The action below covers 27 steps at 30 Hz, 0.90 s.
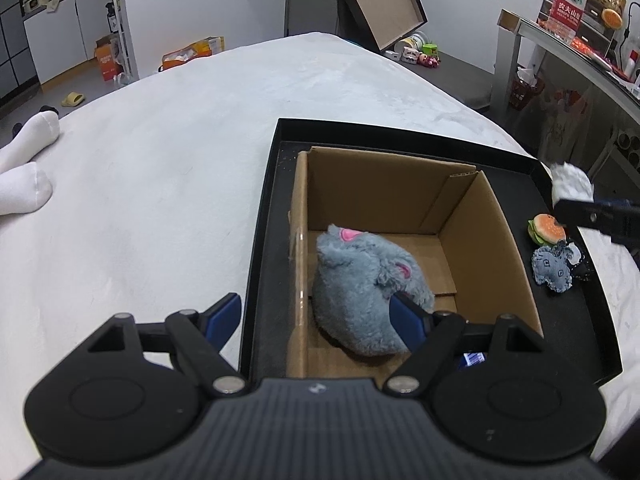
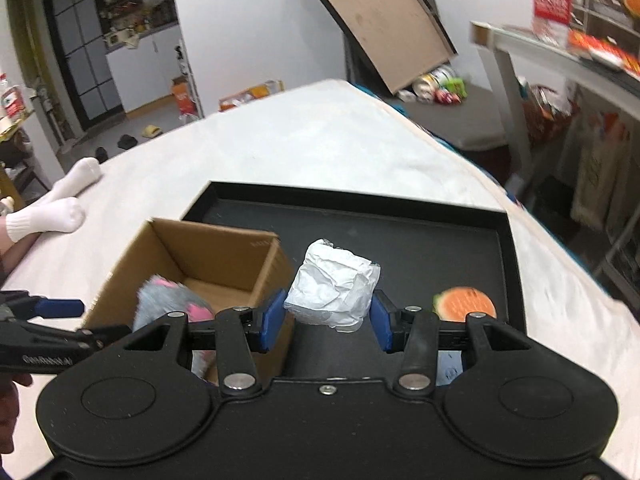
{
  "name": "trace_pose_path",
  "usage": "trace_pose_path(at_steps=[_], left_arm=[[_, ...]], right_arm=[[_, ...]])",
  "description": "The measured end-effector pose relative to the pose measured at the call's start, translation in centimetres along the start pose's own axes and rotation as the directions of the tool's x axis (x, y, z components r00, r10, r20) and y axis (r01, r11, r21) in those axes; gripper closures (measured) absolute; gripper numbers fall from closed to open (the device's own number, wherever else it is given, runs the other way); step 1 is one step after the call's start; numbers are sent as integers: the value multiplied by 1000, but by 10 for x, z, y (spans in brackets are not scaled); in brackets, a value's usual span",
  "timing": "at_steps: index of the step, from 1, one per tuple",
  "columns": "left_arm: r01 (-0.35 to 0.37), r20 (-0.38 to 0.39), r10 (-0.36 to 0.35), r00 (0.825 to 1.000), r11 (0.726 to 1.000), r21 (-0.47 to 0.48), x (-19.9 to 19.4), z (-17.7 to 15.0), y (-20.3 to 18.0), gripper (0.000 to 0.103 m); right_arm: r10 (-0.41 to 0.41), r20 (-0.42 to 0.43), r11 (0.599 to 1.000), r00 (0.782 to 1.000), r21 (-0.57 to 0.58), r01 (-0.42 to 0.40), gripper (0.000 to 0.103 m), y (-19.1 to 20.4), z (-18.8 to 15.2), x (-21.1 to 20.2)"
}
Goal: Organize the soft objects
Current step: 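Carry the white bundle with the right tool and drop it into the cardboard box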
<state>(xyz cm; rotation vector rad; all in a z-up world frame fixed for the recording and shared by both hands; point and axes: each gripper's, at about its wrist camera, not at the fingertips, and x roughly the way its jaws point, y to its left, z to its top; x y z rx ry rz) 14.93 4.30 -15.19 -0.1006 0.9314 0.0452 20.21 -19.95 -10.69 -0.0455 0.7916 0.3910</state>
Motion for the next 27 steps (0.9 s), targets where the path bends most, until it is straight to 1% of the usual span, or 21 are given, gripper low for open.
trace_pose_path(at_steps=[8,10,12,15,16,17,20,22,23,24,25,27], left_arm=[[10,9,-10,1000,999,-38,-2,-6,13,24],[20,9,-19,1000,999,-49,-3,-8,16,27],[35,6,-35,999,998,-61,-3,-10,20,32],[58,8,-58,998,995,-76,-2,-14,24,57],[62,6,-62,998,995,-80,-2,-16,25,74],[66,2,-66,998,994,-87,-1,-17,27,88],[98,-29,-102,994,987,-124,4,-20,32,89],[105,-28,-110,994,986,-128,5,-22,34,89],[108,-25,-112,993,986,-124,4,-22,33,89],[109,-26,-113,993,986,-123,4,-23,33,89],[108,-27,-112,993,987,-120,4,-22,33,89],[110,-28,-114,993,987,-119,3,-22,32,89]], right_arm=[[38,26,999,999,-29,-37,57,17,10,-2],[48,32,998,998,-36,-46,57,22,11,-1],[55,34,998,998,-44,-53,57,27,12,-1],[65,32,997,997,-54,-63,57,35,13,2],[67,30,996,997,-59,-66,57,37,14,4],[68,29,996,997,-63,-66,57,41,14,5],[77,30,995,997,-71,-75,57,49,17,8],[91,33,993,995,-76,-89,56,55,19,10],[104,35,992,994,-80,-101,52,57,20,10],[110,34,991,993,-84,-107,46,60,20,11],[109,28,990,994,-89,-106,36,63,20,12],[102,34,990,994,-101,-98,34,65,19,11]])
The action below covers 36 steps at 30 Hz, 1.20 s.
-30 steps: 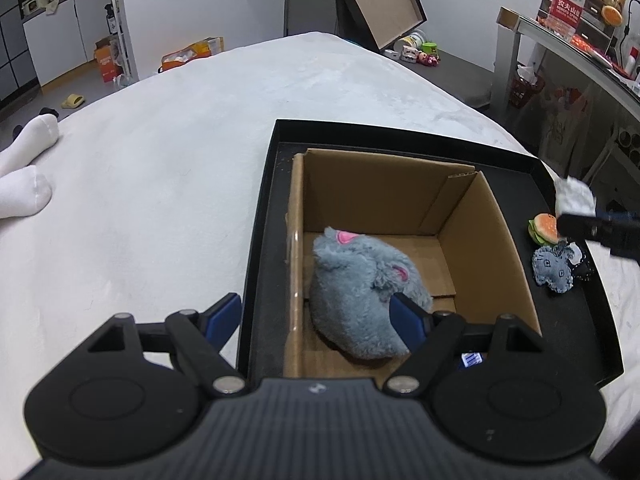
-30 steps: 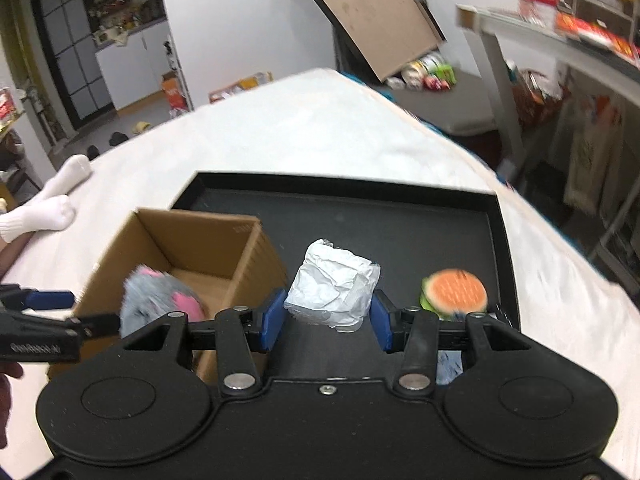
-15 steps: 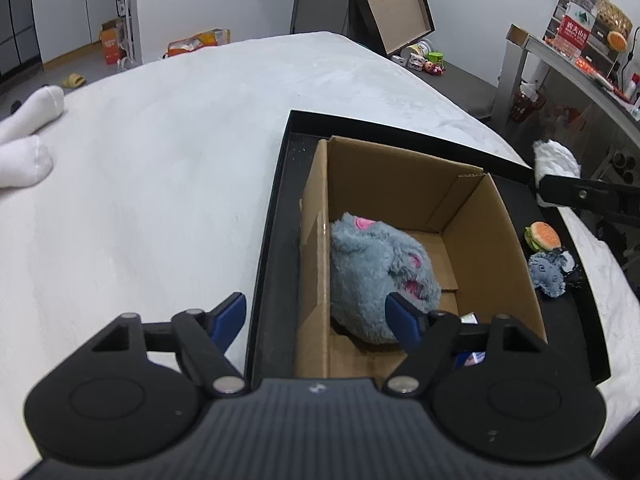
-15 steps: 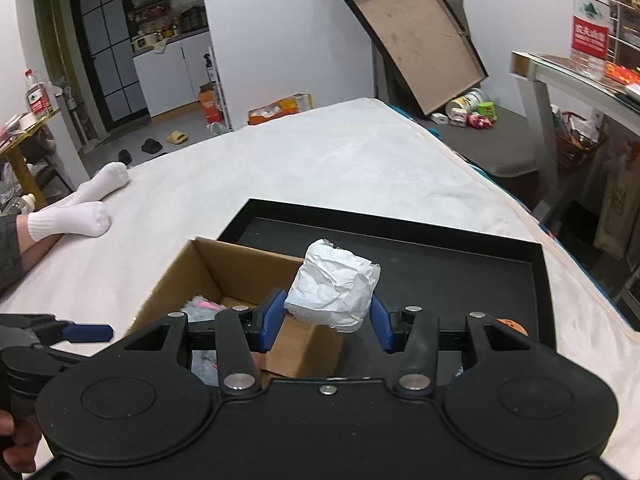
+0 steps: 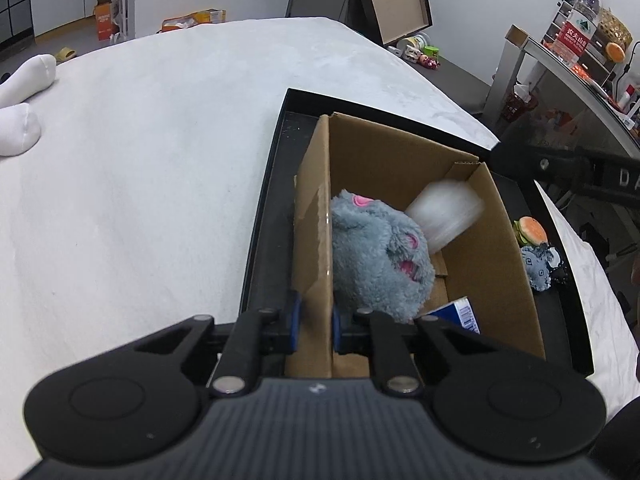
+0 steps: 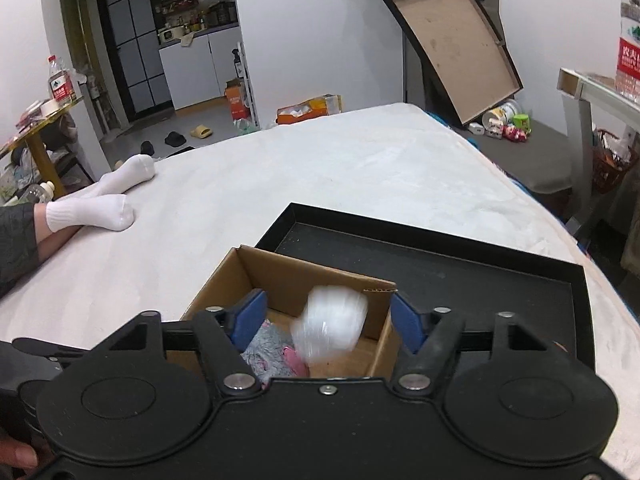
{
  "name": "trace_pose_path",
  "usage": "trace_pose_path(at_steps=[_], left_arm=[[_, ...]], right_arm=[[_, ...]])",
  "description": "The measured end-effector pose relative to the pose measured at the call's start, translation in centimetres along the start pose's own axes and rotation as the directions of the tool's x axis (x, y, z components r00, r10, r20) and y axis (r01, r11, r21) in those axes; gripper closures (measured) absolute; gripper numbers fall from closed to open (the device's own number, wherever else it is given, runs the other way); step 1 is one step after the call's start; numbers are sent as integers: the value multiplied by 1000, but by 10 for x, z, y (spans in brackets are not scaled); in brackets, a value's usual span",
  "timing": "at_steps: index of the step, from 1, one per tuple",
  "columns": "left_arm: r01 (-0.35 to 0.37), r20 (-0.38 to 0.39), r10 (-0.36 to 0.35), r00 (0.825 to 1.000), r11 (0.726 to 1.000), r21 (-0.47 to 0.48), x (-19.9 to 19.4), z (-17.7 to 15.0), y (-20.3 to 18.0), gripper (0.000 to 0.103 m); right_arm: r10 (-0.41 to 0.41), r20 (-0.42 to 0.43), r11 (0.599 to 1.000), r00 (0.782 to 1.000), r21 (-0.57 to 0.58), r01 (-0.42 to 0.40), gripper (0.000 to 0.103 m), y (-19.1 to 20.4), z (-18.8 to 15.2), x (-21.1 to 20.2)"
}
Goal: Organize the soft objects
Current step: 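Carry the white bundle with the right tool and drop it into the cardboard box, then grasp the blue denim plush with the right tool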
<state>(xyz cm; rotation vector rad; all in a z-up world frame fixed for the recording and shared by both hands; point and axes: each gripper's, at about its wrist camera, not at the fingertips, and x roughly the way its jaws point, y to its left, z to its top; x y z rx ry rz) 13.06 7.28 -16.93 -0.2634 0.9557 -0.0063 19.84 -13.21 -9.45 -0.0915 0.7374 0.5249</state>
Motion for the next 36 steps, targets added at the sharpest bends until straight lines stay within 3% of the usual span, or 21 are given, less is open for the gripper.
trace_pose_path(at_steps=[15,29,36], left_arm=[[-37,9,36,999,999,29,-2,8,-12,80],[-64,28,62,998,997,53,1,18,-32,53],[-85,22,84,996,995,59,8,23,-40,48]], right_arm=[[-87,-49,992,995,85,91,32,-42,-33,-16],[-125,-93,979,988,152,138,32,-78,-58,-13],[-141,-106,972,984,172,158,32,-98,-65,-7]])
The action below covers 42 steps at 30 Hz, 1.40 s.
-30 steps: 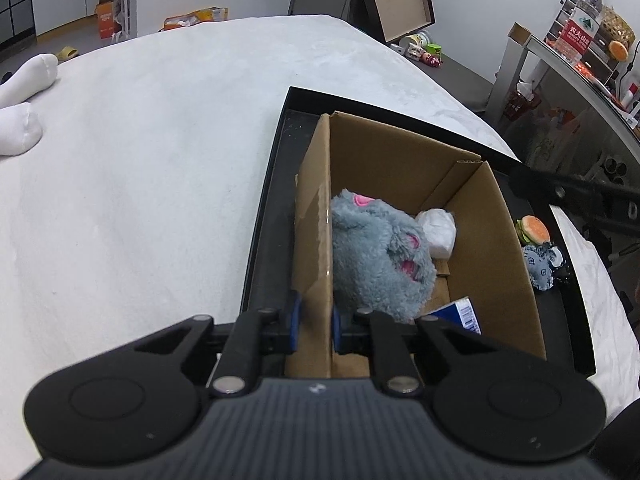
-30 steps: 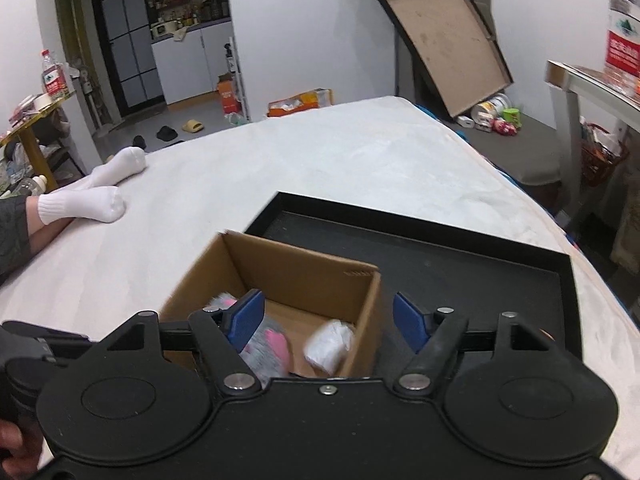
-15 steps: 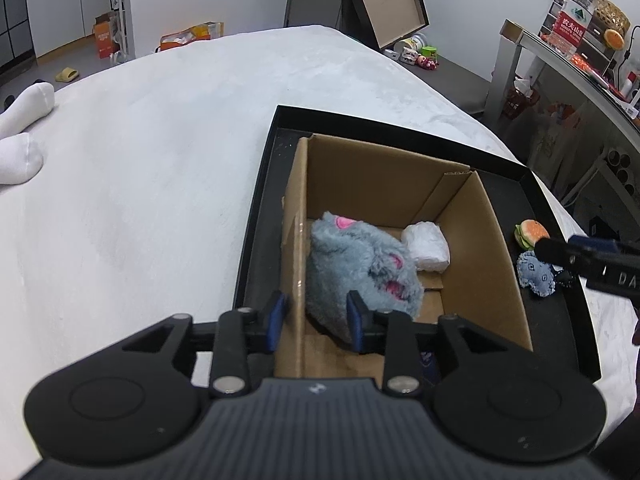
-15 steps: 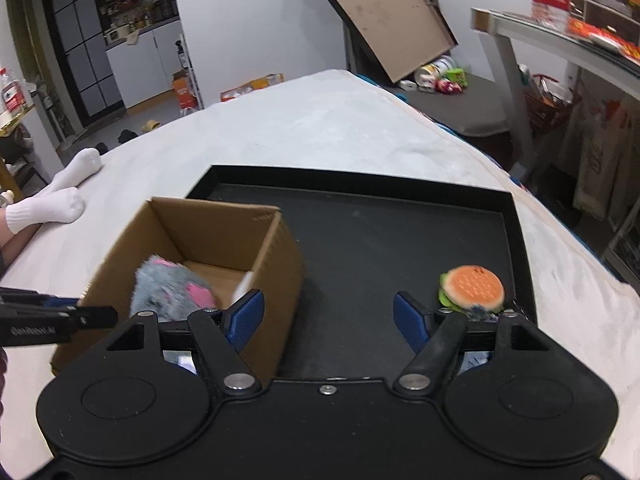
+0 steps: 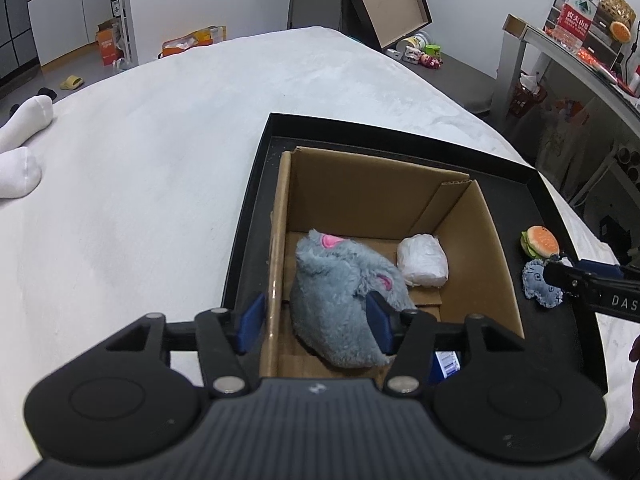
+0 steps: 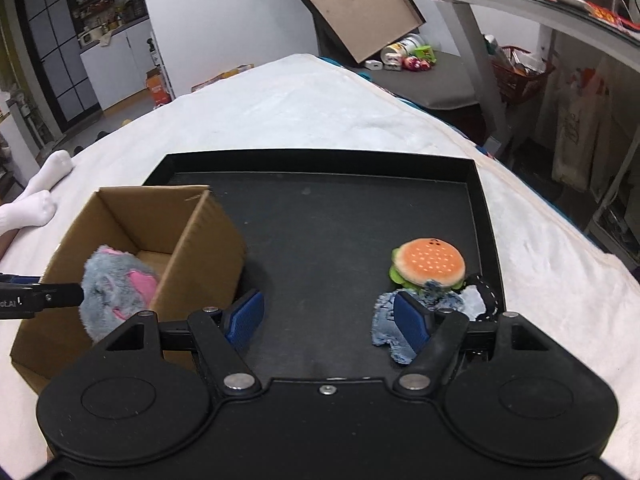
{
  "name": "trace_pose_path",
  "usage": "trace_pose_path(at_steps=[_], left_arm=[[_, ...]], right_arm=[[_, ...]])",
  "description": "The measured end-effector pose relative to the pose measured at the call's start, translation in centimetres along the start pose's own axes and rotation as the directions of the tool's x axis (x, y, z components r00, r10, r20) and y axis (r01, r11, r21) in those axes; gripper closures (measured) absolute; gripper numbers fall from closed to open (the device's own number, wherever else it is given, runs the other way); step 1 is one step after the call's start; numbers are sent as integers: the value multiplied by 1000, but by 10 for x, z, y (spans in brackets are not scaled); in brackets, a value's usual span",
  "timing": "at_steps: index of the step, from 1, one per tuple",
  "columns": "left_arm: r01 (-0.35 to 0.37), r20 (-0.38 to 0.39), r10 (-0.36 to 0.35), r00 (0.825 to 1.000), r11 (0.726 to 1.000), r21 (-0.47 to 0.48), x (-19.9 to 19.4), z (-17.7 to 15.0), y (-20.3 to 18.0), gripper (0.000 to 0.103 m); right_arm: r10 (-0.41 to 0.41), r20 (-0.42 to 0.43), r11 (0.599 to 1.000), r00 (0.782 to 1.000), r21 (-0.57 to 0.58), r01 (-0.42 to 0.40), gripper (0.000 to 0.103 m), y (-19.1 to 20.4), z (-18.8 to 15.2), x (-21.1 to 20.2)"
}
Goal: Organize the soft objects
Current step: 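Grasp the blue denim plush with the right tool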
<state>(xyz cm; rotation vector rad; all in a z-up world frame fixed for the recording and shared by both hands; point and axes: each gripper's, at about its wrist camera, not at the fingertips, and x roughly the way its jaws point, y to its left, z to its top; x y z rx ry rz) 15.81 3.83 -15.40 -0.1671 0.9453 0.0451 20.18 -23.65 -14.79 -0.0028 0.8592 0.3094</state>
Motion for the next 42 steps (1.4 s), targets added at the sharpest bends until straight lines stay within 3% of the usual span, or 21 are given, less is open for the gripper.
trace_pose_path(at_steps=[9,18,20,26,37,40,42], left_arm=[[-27,-19,27,999,1000,-2,9,4,-6,45],[-40,-34,40,999,999,-5,14,7,-6,45],[-42,-39,42,998,999,-7,16,6,-5,45],[-41,-42,40,998,999,-10,18,5,-3,45],[-23,-40,23,999,1000,-16,16,3,-3,45],[-22,-37,21,999,1000,-18,15,3,-3,45],[-20,-34,20,999,1000,-20,13,3,-3,45]], right_arm=[[-39,-29,998,999,39,40,34,-20,-3,22],[-97,-85,994,992,45,101,52,-31,-6,49],[-136,-97,990,986,34,140,62,-32,-10,54],[-144,-97,989,985,5,145,68,-29,-15,51],[-91,-166,989,982,103,109,69,-33,-27,34],[-69,-170,989,983,116,90,65,-33,-28,28],[-67,-167,991,984,103,85,58,-31,-30,24]])
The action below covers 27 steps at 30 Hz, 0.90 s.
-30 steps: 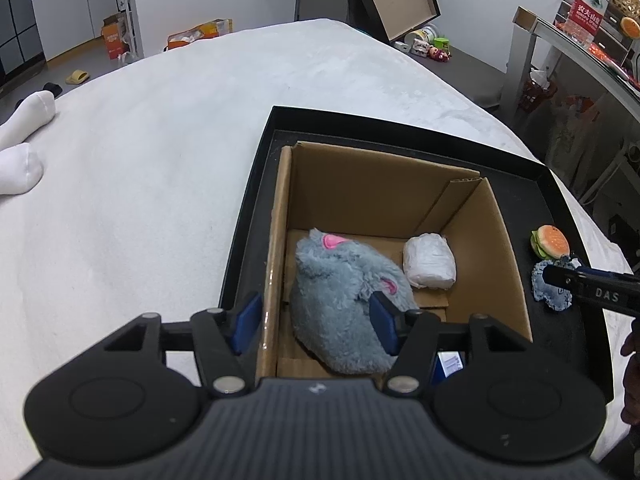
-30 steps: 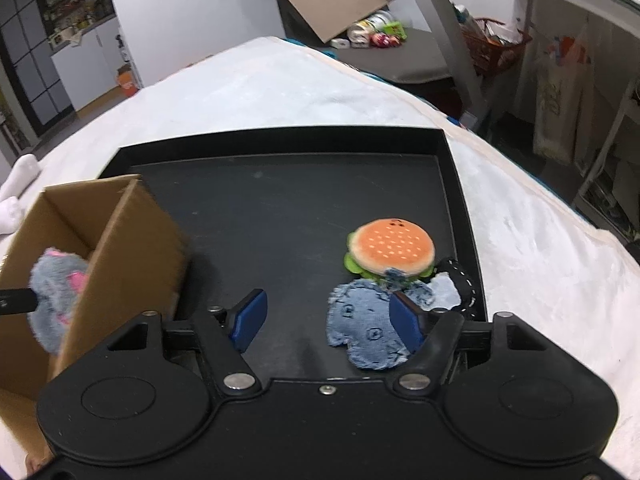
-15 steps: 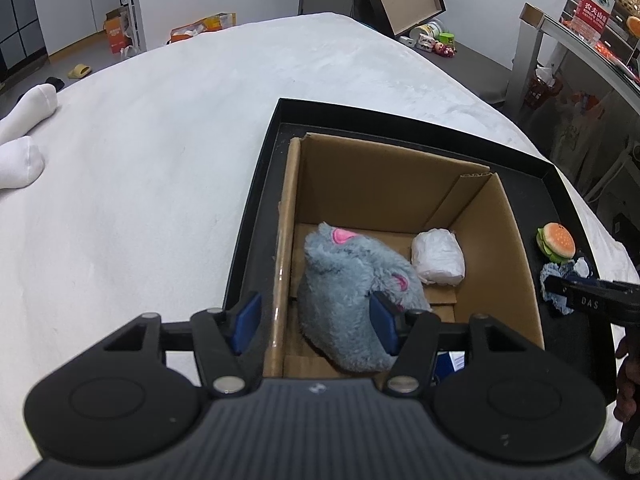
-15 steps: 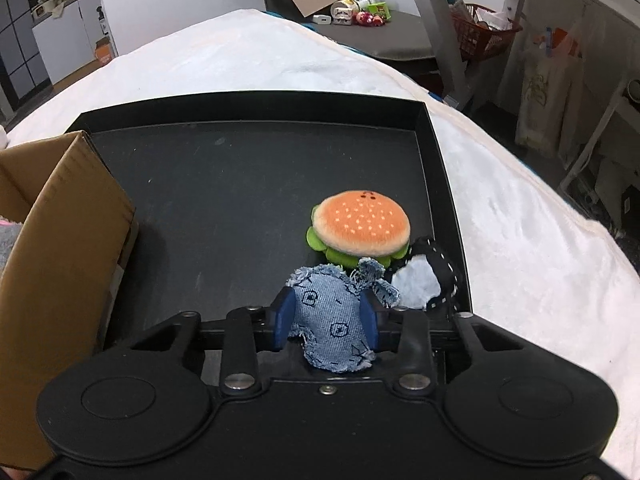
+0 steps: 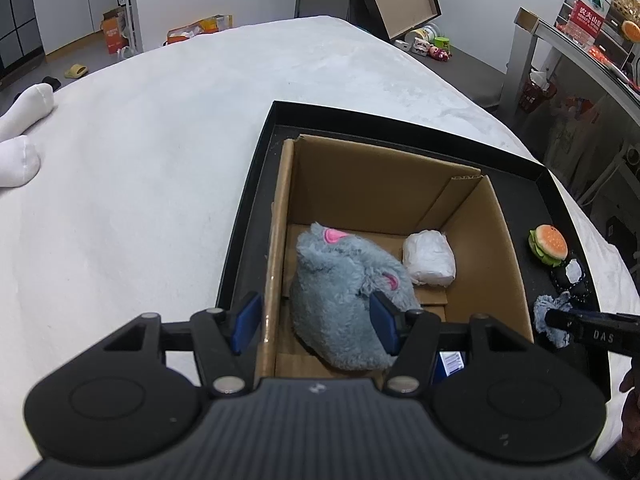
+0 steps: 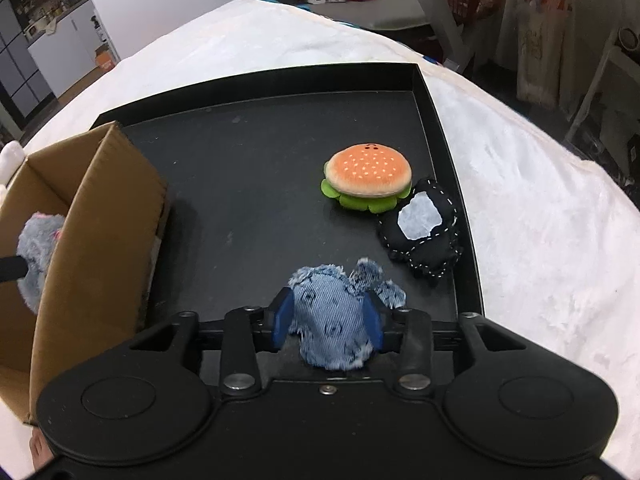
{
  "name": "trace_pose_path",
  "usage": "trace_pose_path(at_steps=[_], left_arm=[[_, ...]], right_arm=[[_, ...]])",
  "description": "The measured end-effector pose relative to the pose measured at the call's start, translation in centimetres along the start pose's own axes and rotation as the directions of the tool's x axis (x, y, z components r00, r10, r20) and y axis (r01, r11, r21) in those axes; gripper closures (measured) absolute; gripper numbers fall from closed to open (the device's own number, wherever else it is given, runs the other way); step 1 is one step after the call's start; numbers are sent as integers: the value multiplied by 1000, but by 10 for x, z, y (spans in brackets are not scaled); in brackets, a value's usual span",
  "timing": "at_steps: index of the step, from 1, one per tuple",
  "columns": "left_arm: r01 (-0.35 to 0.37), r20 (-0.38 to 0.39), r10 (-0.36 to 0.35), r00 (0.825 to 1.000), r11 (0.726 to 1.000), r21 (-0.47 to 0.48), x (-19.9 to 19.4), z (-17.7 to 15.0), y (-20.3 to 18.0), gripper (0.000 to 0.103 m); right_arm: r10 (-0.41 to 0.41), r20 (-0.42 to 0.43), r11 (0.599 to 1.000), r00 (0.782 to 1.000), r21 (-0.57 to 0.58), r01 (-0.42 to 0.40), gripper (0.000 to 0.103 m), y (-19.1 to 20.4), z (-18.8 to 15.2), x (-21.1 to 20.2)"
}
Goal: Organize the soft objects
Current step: 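Lift the blue denim plush with the right tool and release it into the box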
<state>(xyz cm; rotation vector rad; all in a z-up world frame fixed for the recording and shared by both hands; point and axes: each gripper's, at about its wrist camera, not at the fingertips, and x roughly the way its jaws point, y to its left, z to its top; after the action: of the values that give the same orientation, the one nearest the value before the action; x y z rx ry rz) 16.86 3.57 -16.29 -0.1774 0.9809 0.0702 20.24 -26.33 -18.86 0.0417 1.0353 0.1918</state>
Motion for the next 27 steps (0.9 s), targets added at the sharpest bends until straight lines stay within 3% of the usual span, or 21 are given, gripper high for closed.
trace_pose_path(at_steps=[2,5,10,15,18,19,20,23,27], left_arm=[[1,2,-1,1000,1000,-1,-1,0,0,45],[-2,3,2,1000,1000,-1,-2,0,0,44],[-4,3,4,1000,1000,6,-3,0,-3,41],[-6,1,6,1000,1000,16,-3,1,-6,40],[-5,-2,5,1000,1000,19,-3,1,-6,39],[-6,-4,6,1000,1000,22,-2,1,-7,38],[-7,-4,7,1000,1000,25,-2,2,-7,38],[-8,-6,8,1000,999,32,-2,2,-9,37],[-10,-6,10,1000,999,43,-4,2,-11,37]], right_arm=[[-7,2,1000,1000,-18,7,44,2,-2,0],[-12,9,999,1000,-49,13,37,7,-5,1],[-38,3,996,999,-77,38,30,12,-8,9],[-89,-13,991,996,-97,88,30,12,-9,22],[-100,-3,988,995,-116,99,38,14,-9,21],[-103,-1,988,995,-119,102,52,14,-7,20],[-111,-2,986,994,-127,110,58,15,-6,19],[-110,-10,987,994,-119,108,69,13,-1,15],[-102,7,989,995,-111,102,70,12,3,4]])
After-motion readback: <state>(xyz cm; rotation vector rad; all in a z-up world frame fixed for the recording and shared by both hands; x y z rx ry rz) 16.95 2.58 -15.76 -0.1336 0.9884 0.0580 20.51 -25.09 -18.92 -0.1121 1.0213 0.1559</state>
